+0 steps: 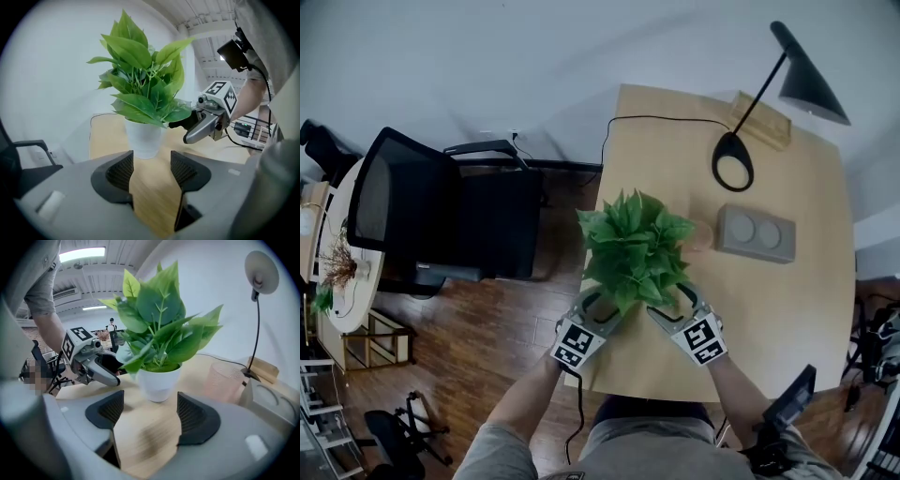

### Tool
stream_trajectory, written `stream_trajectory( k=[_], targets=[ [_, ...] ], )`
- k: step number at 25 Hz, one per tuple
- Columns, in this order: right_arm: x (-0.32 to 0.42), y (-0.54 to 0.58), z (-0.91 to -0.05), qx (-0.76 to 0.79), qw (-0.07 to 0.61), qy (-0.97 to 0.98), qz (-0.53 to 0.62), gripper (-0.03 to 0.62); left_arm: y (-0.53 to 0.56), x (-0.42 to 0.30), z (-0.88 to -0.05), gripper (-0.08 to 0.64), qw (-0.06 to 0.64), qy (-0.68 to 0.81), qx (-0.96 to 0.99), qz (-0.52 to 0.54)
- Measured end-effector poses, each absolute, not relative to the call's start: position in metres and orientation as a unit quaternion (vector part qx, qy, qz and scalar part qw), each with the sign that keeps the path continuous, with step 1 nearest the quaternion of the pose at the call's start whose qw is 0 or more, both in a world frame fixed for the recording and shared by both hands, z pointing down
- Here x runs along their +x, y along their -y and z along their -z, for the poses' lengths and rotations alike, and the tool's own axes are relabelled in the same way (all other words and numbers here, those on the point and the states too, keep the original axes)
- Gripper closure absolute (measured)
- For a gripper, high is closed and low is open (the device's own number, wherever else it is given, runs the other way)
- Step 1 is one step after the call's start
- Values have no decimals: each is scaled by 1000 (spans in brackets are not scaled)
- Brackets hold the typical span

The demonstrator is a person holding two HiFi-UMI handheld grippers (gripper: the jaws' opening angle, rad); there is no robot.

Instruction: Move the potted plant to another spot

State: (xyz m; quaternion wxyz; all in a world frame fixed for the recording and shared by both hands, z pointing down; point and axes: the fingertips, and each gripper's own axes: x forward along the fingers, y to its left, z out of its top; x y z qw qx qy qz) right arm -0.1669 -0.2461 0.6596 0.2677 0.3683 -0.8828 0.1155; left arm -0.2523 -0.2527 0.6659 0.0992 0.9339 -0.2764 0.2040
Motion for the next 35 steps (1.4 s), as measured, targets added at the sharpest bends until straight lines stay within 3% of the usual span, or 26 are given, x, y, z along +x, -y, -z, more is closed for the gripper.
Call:
stream_trajectory(
  k=[3,17,23,35],
  targets=[
    [-164,224,-642,371,250,886,-121,251,231,-250,-651,342,119,300,929,-179],
    [-143,79,-529,359,127,920,-94,501,80,-217,-554,557,143,405,900,-73],
    [-122,3,-514,353,105,924,-101,586,2,-194,-530,560,138,419,895,-59],
    [-139,-82,-501,352,97,922,-132,586,-80,-202,-501,560,152,407,900,-28]
  ],
)
